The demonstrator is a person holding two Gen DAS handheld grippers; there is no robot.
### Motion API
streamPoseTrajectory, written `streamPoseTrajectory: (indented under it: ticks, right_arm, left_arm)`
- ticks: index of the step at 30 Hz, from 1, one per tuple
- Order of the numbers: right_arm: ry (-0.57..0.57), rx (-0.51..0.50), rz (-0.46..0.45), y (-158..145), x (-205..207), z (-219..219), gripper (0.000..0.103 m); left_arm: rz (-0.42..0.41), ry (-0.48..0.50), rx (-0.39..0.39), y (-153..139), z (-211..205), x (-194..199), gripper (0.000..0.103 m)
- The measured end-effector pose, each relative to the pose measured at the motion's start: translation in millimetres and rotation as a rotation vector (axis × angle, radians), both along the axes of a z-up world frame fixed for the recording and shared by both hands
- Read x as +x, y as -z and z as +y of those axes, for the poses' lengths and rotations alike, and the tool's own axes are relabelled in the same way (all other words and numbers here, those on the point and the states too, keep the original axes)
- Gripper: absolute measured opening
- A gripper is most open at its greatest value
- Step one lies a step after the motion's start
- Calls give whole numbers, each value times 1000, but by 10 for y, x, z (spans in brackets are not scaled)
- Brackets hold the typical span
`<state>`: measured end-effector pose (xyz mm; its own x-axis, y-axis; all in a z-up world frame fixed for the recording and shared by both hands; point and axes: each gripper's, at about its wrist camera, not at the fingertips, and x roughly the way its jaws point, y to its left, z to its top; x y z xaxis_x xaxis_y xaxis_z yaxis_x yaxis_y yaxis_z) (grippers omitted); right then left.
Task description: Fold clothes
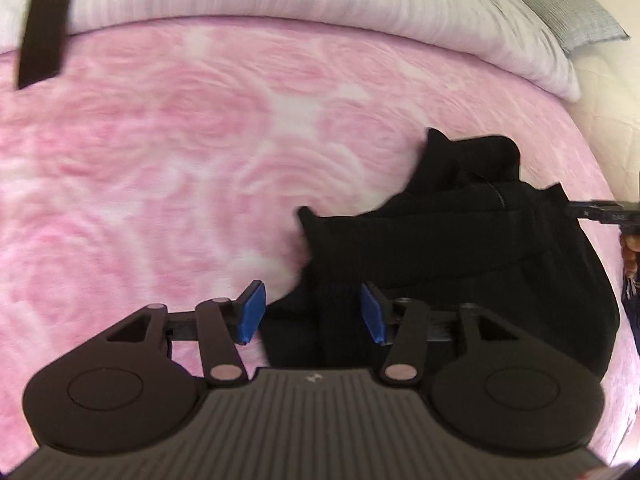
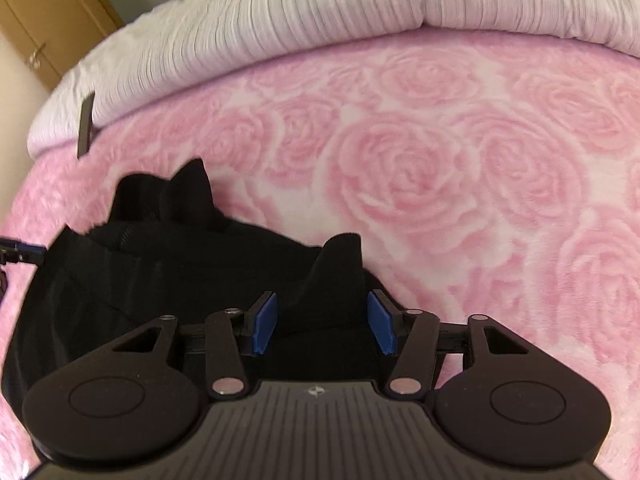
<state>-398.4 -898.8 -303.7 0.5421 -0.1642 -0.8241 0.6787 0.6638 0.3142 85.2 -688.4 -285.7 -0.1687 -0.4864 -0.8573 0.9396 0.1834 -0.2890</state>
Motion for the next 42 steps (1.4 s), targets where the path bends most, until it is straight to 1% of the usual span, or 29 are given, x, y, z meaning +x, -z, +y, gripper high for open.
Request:
streamPoseTrajectory:
  ticks: [2, 3, 4, 5, 6, 7, 8, 9, 11, 13, 14, 16, 18, 20, 21, 22, 24, 26, 27, 28, 29, 30, 31, 33, 34, 37, 38, 40, 42]
  right_arm:
    - [13, 5, -1, 30, 3, -12, 51]
    - [18, 1, 3, 36, 3, -17, 45]
    - [24, -10, 11, 38, 0, -20, 35]
    - [32, -23, 16, 33, -10, -19, 29]
    - [37, -33, 15, 18, -24, -11, 19]
    - [40, -39, 12, 1, -39, 0, 14]
    - [43, -46, 9, -17, -54, 12, 11]
    - [37, -68, 14, -54, -58, 46, 6]
    - [23, -122, 22, -159, -63, 138, 4]
    - [40, -168, 6, -309, -96, 227, 4]
    - [53, -193, -7, -400, -116, 265, 4]
    - [77, -240, -44, -595, -147, 302, 3]
    - [86, -283, -78, -757, -137, 270, 3]
    - [93, -308, -96, -837, -72, 164, 3]
    - [92, -316, -98, -848, -24, 100, 3]
    - [86, -309, -90, -813, 39, 33, 3]
    - [75, -273, -61, -667, 176, -104, 3]
    - [90, -221, -5, -425, 273, -206, 7]
    - [109, -213, 11, -352, 291, -220, 15]
    - [133, -215, 20, -308, 294, -215, 23]
    - [137, -227, 20, -304, 284, -170, 24]
    - [130, -242, 16, -322, 267, -102, 26]
    - [123, -258, 11, -341, 250, -34, 27]
    - [69, -296, 29, -368, 236, 155, 27]
    - [41, -298, 32, -381, 242, 246, 27]
    - [-38, -253, 8, -371, 330, 534, 27]
    - [-74, -225, -5, -344, 403, 633, 27]
    - [-152, -174, -27, -286, 572, 836, 27]
    - [-219, -145, -32, -209, 730, 1002, 26]
  left_arm:
    - [1, 2, -5, 93, -92, -48, 47]
    - [6, 1, -11, 135, -133, -63, 43]
    - [8, 0, -20, 156, -158, -74, 36]
    - [7, 0, -31, 169, -178, -87, 30]
    - [-3, 7, -43, 160, -181, -102, 16]
    - [-19, 16, -55, 140, -177, -118, 10]
    - [-30, 29, -70, 103, -150, -123, 10]
    - [-31, 38, -89, 41, -98, -121, 9]
    - [-27, 51, -130, -97, 22, -115, 8]
    - [-13, 62, -195, -277, 168, -115, 8]
    - [-8, 57, -229, -362, 238, -114, 4]
    - [3, 24, -285, -513, 320, -72, 3]
    - [12, -11, -317, -608, 303, -4, 3]
    - [6, -34, -329, -643, 199, 61, 3]
    - [2, -40, -327, -640, 126, 87, 3]
    - [-5, -43, -305, -603, 41, 96, 3]
    - [-18, -53, -233, -456, -129, 94, 4]
    - [-38, -86, -150, -244, -249, 83, 10]
    - [-63, -109, -111, -151, -286, 68, 10]
    - [-79, -126, -96, -102, -283, 54, 10]
    - [-92, -141, -92, -76, -260, 42, 13]
    - [-101, -136, -95, -80, -217, 2, 20]
    - [-109, -120, -101, -99, -165, -52, 22]
    - [-124, -89, -114, -137, -61, -159, 22]
    - [-132, -74, -120, -155, -8, -213, 22]
    - [-156, -27, -139, -212, 148, -374, 22]
    - [-149, 5, -142, -222, 179, -471, 22]
    - [-139, 85, -140, -182, 187, -695, 22]
    - [-150, 140, -116, -78, 156, -841, 22]
